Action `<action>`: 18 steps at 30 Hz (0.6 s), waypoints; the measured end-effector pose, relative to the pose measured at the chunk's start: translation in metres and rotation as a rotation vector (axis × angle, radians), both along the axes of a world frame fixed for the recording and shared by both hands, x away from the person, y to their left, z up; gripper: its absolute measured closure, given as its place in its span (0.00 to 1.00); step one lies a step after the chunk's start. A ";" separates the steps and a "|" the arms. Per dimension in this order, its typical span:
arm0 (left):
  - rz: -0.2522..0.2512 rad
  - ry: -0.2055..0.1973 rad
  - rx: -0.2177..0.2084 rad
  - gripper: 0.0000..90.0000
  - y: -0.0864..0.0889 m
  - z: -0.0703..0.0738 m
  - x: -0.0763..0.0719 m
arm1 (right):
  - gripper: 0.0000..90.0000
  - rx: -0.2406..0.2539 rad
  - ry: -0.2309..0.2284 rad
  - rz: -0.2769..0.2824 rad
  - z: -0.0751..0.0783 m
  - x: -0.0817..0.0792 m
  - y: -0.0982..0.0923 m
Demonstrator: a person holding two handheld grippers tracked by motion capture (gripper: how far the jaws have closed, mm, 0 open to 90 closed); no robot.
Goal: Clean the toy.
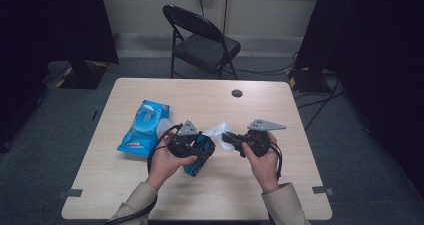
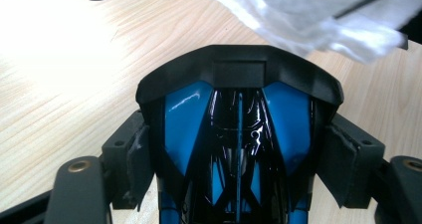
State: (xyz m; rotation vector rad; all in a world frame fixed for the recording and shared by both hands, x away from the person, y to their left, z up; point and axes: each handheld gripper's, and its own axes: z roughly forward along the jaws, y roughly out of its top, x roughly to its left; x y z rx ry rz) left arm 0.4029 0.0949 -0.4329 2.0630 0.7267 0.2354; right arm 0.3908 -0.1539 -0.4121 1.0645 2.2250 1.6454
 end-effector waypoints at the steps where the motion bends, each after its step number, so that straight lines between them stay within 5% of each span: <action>1: 0.006 0.001 -0.003 0.28 0.000 0.000 0.001 | 0.95 0.005 -0.001 0.003 0.000 -0.001 0.001; 9: -0.005 0.008 -0.021 0.28 -0.004 0.004 -0.002 | 0.95 0.016 -0.003 0.036 -0.001 -0.006 0.013; 18: -0.012 0.012 -0.006 0.28 -0.007 -0.001 -0.004 | 0.95 -0.001 0.006 0.011 -0.008 0.000 0.020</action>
